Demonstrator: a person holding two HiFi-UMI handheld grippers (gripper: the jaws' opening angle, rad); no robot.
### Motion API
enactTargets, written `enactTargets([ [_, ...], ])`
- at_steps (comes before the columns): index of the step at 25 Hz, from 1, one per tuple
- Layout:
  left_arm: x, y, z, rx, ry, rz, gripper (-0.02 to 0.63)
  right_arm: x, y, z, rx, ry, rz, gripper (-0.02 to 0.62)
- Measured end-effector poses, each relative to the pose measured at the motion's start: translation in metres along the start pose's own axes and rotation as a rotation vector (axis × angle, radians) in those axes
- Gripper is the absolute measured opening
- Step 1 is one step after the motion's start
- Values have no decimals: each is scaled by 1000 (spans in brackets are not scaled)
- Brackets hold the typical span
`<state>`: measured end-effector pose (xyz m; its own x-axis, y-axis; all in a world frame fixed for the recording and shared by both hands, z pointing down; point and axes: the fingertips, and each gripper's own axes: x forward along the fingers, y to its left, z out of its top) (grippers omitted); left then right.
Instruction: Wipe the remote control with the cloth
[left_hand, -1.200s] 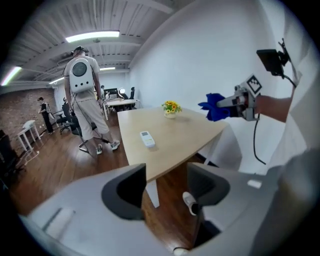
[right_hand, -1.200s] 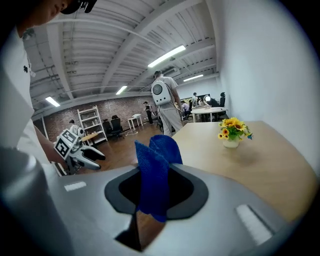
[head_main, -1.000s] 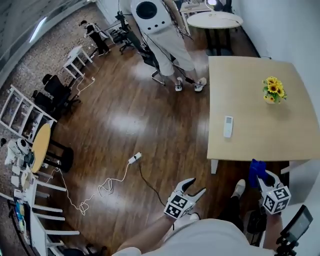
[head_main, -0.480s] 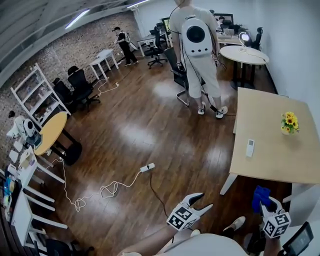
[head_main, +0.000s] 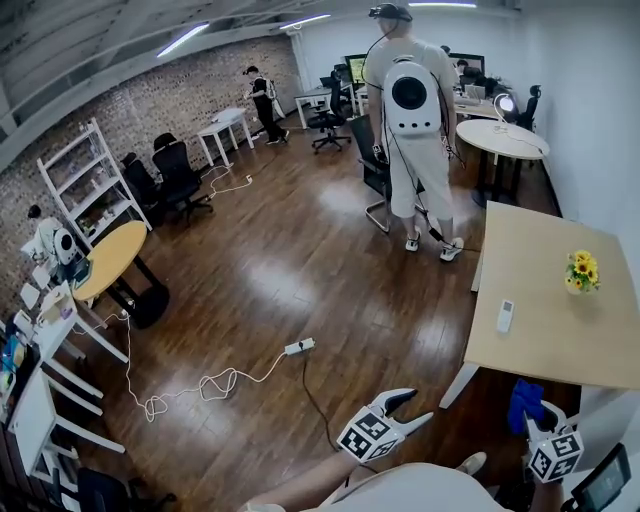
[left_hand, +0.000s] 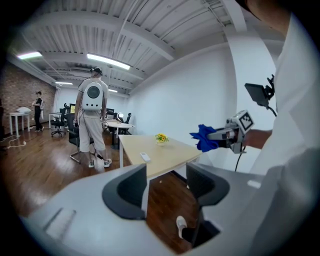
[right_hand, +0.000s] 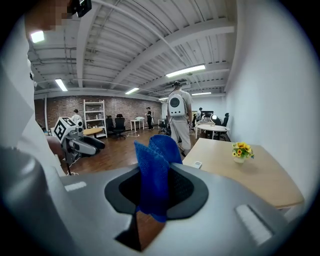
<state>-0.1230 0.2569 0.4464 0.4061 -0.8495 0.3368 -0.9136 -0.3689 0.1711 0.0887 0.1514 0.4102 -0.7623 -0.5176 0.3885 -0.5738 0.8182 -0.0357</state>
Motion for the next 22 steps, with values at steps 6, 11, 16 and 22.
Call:
enactTargets([
  [6,-6,-14,9,7,1,-38,268,1,8,3,-16,-2,11,83],
  [11,-10,-25,7,12,-8,-72,268,-1,14,0,-23,8,23,83],
  [16,-14,-22,-1,23,-14,-65,268,-3,19,3,-37,11,25,83],
  [22,-21,-27,0,16,-8,-81,268,-4,25,5,-46,17,34,84],
])
